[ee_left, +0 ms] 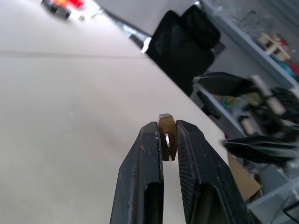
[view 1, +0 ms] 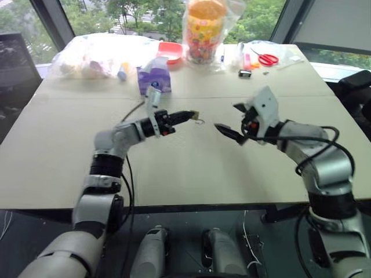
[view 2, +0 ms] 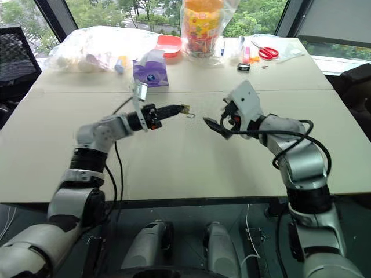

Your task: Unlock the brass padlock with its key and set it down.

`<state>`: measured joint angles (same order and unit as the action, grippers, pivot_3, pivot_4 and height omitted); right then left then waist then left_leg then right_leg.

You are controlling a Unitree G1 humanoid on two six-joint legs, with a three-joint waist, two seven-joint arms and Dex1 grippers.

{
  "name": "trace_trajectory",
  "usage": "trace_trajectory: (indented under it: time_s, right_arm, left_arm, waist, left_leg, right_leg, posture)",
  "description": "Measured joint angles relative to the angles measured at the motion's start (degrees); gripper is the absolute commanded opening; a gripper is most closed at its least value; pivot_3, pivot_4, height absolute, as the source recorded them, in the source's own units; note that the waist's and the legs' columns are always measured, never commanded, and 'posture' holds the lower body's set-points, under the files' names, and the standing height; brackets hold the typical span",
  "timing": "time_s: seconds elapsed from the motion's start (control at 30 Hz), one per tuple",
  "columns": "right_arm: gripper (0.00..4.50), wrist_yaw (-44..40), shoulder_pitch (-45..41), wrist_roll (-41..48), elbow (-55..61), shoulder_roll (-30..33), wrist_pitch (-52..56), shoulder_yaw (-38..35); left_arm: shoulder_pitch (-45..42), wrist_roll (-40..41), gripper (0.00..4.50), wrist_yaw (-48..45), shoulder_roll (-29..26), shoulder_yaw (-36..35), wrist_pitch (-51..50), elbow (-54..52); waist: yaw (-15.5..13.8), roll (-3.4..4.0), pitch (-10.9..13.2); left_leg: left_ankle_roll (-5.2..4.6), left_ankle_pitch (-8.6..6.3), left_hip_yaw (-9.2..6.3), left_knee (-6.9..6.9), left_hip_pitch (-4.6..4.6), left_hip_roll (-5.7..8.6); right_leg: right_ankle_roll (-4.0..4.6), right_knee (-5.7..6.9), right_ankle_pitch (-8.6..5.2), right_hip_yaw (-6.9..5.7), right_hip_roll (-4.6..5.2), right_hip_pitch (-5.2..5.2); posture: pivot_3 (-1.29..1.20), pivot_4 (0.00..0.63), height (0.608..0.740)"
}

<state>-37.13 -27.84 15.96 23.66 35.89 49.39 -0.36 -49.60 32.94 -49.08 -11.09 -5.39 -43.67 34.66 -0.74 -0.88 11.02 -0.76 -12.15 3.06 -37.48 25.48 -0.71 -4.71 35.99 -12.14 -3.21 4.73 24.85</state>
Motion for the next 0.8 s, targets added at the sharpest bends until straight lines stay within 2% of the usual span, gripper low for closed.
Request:
trace_trajectory:
  time_s: [0.13,0.33,0.37,0.4,0.57,0.7,0.8]
  right_arm:
    - [4.45,-1.0,3.3,0.5,6.7,5.3,3.1,1.2]
    - [4.50,0.9,4.3,0.3,8.6,5.7,4.4,2.2]
    - [4.50,1.3,4.4,0.3,8.6,5.7,4.4,2.2]
    - [4.50,1.5,4.5,0.2,8.6,5.7,4.5,2.3]
    - [4.50,2.0,5.1,0.0,8.6,5.8,4.4,2.4]
    - [4.50,2.1,6.5,0.1,8.5,5.8,4.1,1.8]
    - [4.50,2.7,7.1,0.2,7.3,5.2,3.6,1.6]
  left_arm:
    - [-5.9,-1.8,0.00,4.2,2.1,-0.3,-0.9,10.7]
    - [-8.7,-5.3,2.63,5.6,2.3,-0.5,0.2,19.7]
    - [-8.9,-5.6,3.19,5.3,2.3,-0.6,0.3,20.5]
    - [-9.4,-5.9,3.53,5.0,2.3,-0.6,0.3,20.6]
    - [-9.1,-10.2,3.53,5.1,-0.7,1.6,3.3,17.8]
    - [-1.5,-12.3,3.53,3.0,-7.2,3.5,3.5,3.3]
    - [3.5,-11.5,3.53,2.9,-9.7,3.3,1.5,-6.7]
  waist:
    - [0.1,-0.02,0.0]
    - [0.0,-0.02,0.0]
    - [0.0,-0.02,0.0]
    - [0.0,-0.02,0.0]
    - [0.2,-0.02,0.0]
    - [0.4,-0.02,0.0]
    - [0.0,-0.02,0.0]
  left_leg:
    - [0.00,-0.01,-0.01,0.00,-0.04,-0.02]
    - [0.00,-0.01,0.01,0.02,-0.03,-0.04]
    - [0.00,-0.01,0.01,0.02,-0.01,-0.04]
    - [0.00,-0.01,0.01,0.01,0.00,-0.03]
    - [0.00,-0.02,0.05,0.02,-0.03,-0.04]
    - [0.01,-0.02,0.06,0.21,-0.05,-0.11]
    - [0.01,-0.02,0.05,0.18,-0.03,-0.11]
  right_leg:
    - [0.11,-0.01,-0.07,-0.02,-0.02,0.00]
    - [0.13,-0.02,-0.07,-0.02,-0.01,0.02]
    - [0.13,-0.03,-0.07,-0.02,0.00,0.03]
    - [0.13,-0.05,-0.07,-0.02,0.00,0.02]
    - [0.21,-0.07,-0.07,-0.01,0.04,0.02]
    - [0.23,-0.06,-0.07,0.01,0.03,0.09]
    - [0.25,-0.07,-0.08,0.01,0.08,0.08]
  posture:
    - [0.00,0.150,0.740]
    - [0.00,0.150,0.740]
    - [0.00,0.150,0.740]
    - [0.00,0.150,0.740]
    - [0.00,0.150,0.740]
    - [0.00,0.150,0.740]
    - [0.00,0.150,0.740]
